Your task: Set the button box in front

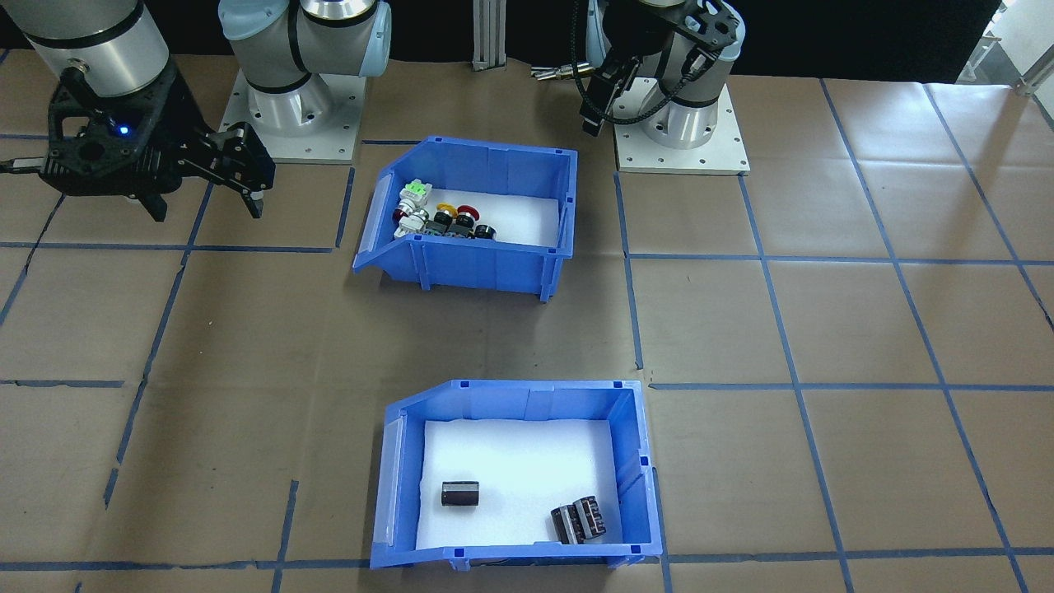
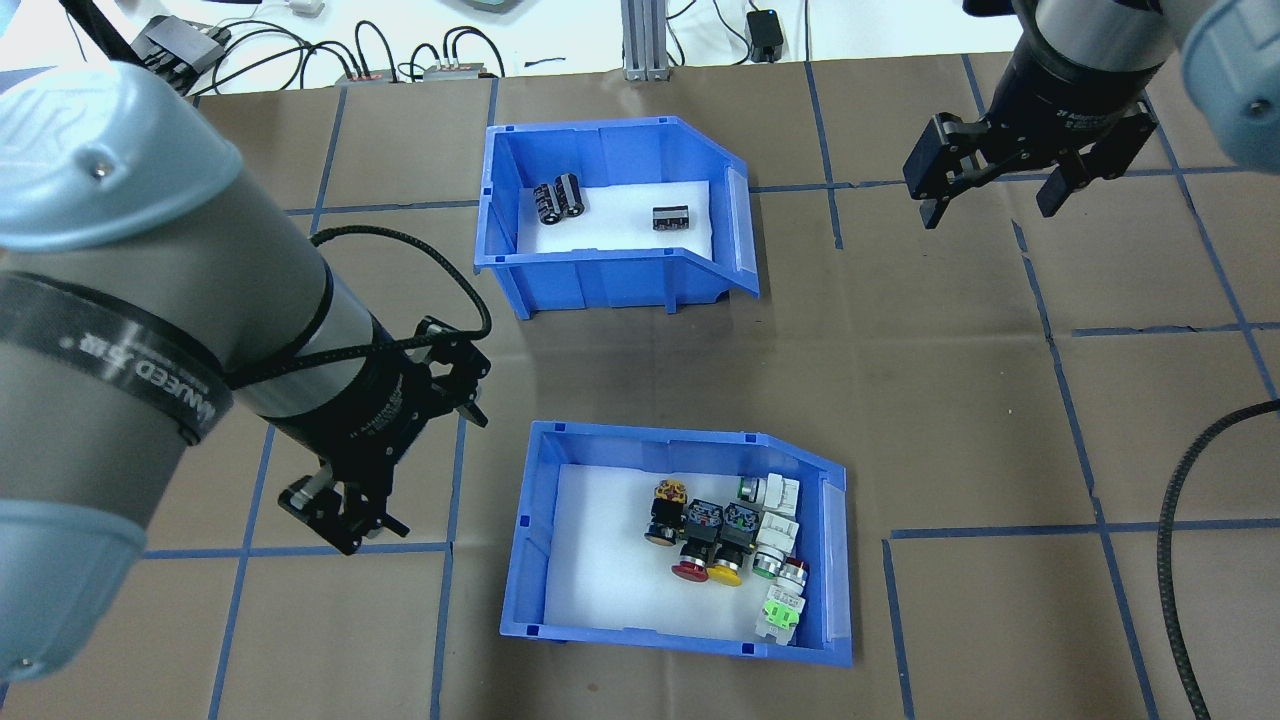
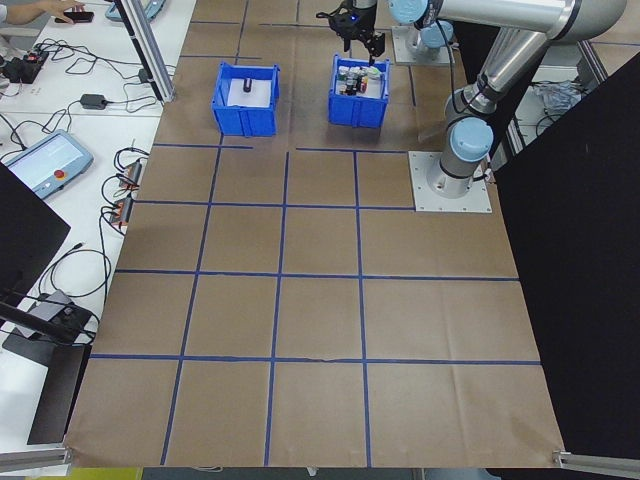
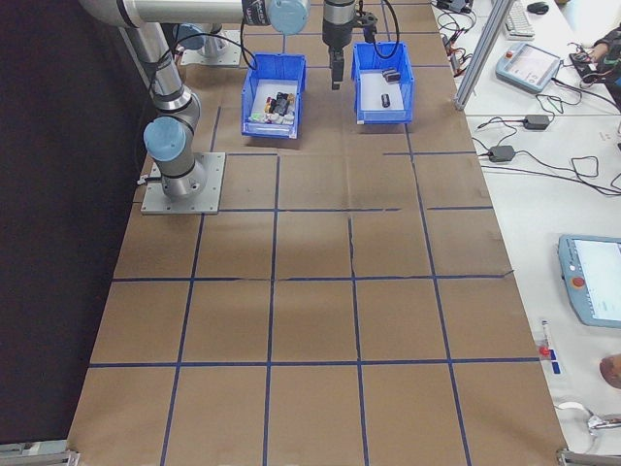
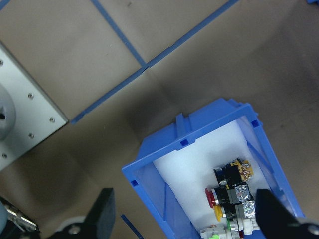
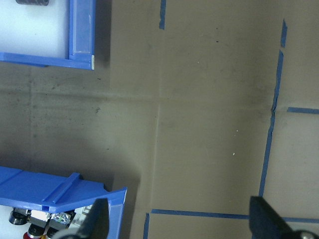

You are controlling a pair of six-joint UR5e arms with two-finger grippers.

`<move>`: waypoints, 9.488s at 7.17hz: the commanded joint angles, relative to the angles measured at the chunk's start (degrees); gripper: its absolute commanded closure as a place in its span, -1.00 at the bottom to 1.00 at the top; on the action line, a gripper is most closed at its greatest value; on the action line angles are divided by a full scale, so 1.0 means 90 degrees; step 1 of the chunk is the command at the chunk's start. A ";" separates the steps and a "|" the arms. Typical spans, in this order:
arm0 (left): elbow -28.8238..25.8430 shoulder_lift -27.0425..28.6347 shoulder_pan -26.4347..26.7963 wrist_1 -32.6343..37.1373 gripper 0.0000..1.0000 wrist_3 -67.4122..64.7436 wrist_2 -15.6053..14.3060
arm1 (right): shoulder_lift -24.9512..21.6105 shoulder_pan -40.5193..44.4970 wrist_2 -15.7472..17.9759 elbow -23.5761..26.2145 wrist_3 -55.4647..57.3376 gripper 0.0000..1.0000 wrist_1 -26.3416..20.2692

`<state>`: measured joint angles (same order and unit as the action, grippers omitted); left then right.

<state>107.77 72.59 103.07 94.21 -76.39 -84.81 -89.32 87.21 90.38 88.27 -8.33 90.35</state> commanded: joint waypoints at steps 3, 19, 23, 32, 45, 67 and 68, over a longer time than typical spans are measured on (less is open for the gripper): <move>0.0514 0.0040 0.1066 -0.0028 -0.99 -0.3080 0.0019 | 0.1716 0.0980 -0.0003 -0.1883 -0.0832 -1.00 0.0040; 0.2381 0.0831 0.2376 -0.3446 -0.99 -0.4999 0.0429 | 0.4543 0.3493 0.0348 -0.2278 -0.5354 -1.00 0.2168; 0.2410 0.1280 0.2473 -0.3631 -0.99 -0.5057 0.0439 | 0.4309 0.3493 0.0348 -0.2239 -0.5354 -0.31 0.2032; 0.2401 0.1457 0.2464 -0.4217 0.88 -0.5009 0.0410 | 0.3304 0.2588 0.0700 -0.2210 -0.6266 1.00 0.1106; -0.1264 0.3344 -0.0236 -0.2781 1.00 -0.2124 0.0449 | -0.1614 -0.1564 0.0602 0.3040 -1.1729 1.00 0.1913; -0.2583 0.1323 -0.1423 0.1056 -1.00 0.7773 -0.0812 | -0.2470 0.0345 0.0055 0.4441 -0.8512 0.99 0.1963; -0.2154 0.1010 -0.1384 0.0998 -1.00 0.8693 -0.0763 | -0.2333 0.0764 0.0075 0.4441 -0.8228 0.99 0.2128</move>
<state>84.67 85.37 90.52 103.38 -9.09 -91.99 -111.86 89.58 90.79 128.22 -86.16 108.11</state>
